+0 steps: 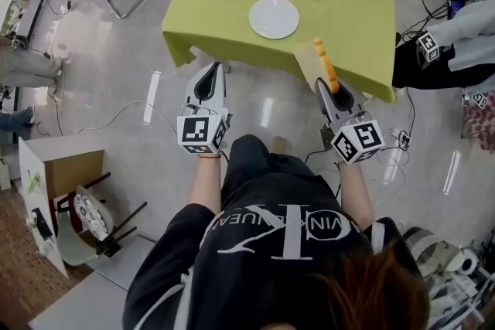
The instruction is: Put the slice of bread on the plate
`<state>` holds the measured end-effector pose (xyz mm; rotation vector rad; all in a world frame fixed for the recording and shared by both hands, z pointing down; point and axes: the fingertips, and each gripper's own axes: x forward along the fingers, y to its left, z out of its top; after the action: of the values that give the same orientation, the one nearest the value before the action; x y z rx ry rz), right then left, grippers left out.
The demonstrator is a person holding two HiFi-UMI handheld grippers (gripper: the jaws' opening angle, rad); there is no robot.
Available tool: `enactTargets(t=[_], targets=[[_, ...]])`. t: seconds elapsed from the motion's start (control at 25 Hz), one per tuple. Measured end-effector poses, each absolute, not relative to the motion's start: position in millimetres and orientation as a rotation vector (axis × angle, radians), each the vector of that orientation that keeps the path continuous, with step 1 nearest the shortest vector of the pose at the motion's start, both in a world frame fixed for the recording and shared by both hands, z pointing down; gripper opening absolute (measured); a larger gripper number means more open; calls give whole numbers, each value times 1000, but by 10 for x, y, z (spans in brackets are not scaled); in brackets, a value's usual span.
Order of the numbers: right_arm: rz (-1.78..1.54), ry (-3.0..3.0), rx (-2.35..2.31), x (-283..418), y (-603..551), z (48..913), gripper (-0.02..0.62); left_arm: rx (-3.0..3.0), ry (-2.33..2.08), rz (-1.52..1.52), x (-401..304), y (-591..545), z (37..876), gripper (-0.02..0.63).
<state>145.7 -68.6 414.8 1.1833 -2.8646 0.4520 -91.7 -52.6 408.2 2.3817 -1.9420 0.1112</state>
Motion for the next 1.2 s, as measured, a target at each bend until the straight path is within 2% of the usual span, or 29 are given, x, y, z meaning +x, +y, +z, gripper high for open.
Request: enactTargets(t=[0.36,1.2], targets=[[533,-2834,1205,1311,-994,4317,98,2409,-1857,150,-950,-1027,4282,0],[885,-2791,1297,461,-2006,4530,98,2583,-1589,332,-1136,-2272,4517,0]])
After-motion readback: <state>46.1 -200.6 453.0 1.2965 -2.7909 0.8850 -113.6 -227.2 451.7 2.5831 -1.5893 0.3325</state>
